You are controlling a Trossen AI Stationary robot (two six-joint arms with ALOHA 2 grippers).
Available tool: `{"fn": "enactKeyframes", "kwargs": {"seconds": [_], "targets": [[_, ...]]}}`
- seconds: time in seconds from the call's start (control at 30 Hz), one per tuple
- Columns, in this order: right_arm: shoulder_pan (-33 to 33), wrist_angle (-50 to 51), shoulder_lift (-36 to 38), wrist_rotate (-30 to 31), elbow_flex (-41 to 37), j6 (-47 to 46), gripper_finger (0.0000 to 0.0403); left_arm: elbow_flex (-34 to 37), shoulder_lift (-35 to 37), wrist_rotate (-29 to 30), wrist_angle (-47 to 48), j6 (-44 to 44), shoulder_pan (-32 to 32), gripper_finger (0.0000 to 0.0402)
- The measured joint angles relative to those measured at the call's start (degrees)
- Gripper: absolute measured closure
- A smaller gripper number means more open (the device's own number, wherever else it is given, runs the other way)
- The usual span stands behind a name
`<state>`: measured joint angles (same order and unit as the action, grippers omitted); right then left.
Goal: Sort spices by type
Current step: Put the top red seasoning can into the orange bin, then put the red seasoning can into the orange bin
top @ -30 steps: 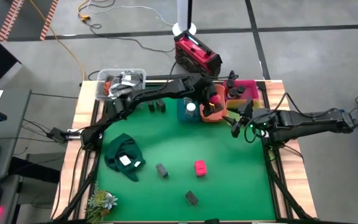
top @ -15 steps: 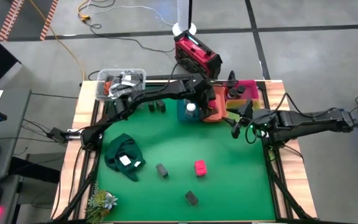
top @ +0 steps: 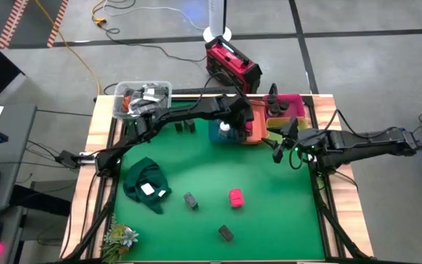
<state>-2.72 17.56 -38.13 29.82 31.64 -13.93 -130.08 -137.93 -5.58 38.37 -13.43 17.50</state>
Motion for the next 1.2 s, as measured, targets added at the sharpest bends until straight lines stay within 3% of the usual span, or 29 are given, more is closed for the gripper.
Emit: {"fn": "enactKeyframes", "kwargs": {"seconds": [0.2,0.63,0.8,0.93,1.2], "targets": [[0.0,0.0,0.0,0.0,0.0,0.0,0.0154,0.0,0.0,2.2,0.1,-2.0,-1.0,0.0167],[0.0,0.0,0.0,0.0,0.0,0.2,0.0154,-0.3,0.1,3.2,-1.0,-2.5,-1.6,0.01],[0.0,0.2,0.0,0.0,0.0,1.3,0.0154,-4.9,0.8,3.6,3.9,-3.6,-1.7,0.01],[0.0,2.6,0.7,0.1,-0.1,1.8,0.0154,-3.9,4.9,3.8,10.4,-4.0,-2.9,0.01],[-0.3,11.1,1.4,0.0,-0.1,-3.3,0.0154,-3.8,9.1,6.2,21.5,-3.8,-10.6,0.01]]}}
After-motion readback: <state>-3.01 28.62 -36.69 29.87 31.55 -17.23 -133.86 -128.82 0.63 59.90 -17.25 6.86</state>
